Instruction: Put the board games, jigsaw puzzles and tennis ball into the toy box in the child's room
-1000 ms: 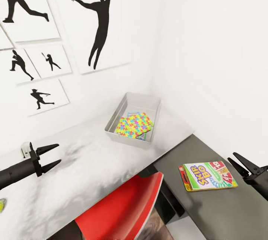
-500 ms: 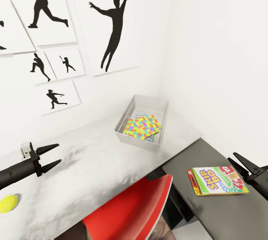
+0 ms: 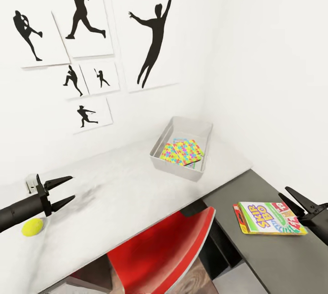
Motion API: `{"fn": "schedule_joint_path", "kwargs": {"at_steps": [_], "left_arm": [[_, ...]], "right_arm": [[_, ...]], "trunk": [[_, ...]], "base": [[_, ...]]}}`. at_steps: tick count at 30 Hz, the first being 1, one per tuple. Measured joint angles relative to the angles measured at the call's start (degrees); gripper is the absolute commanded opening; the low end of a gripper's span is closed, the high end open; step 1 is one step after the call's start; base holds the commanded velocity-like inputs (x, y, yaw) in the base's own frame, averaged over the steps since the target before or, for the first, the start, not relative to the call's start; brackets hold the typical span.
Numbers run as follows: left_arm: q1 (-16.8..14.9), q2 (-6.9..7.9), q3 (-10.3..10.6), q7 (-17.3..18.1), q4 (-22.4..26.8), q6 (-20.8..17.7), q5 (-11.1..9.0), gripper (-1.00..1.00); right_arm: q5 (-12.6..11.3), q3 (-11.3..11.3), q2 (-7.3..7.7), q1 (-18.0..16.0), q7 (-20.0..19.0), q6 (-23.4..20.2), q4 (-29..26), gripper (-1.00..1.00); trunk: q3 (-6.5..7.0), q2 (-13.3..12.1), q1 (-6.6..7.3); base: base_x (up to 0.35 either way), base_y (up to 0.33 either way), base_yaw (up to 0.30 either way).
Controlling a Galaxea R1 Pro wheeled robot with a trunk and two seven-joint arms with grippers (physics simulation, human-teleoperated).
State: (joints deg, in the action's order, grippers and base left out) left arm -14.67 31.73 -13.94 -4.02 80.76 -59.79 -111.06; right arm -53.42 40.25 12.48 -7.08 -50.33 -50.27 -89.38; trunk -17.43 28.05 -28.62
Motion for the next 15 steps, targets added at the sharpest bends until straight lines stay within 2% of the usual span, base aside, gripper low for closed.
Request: {"fn": "schedule_joint_path", "kwargs": {"at_steps": [7, 11, 15], "left_arm": [[0.05, -0.07, 0.02, 0.03, 0.0, 0.0, 0.0, 1.0], [0.04, -0.09, 0.33, 0.02, 0.0, 0.0, 0.03, 1.0], [0.03, -0.07, 0.42, 0.0, -0.02, -0.01, 0.01, 1.0]], "right_arm": [[0.0, -0.03, 0.0, 0.0, 0.0, 0.0, 0.07, 1.0], [-0.01, 0.19, 0.02, 0.01, -0.04, 0.0, 0.03, 1.0], [0.0, 0.09, 0.0, 0.01, -0.02, 0.0, -0.02, 1.0]], "trunk": [[0.66, 0.0, 0.0], [0.89, -0.01, 0.0], [0.91, -0.01, -0.01]], "base": [[-0.003, -0.002, 0.124], [0.0, -0.01, 0.047], [-0.056, -0.152, 0.005]]}}
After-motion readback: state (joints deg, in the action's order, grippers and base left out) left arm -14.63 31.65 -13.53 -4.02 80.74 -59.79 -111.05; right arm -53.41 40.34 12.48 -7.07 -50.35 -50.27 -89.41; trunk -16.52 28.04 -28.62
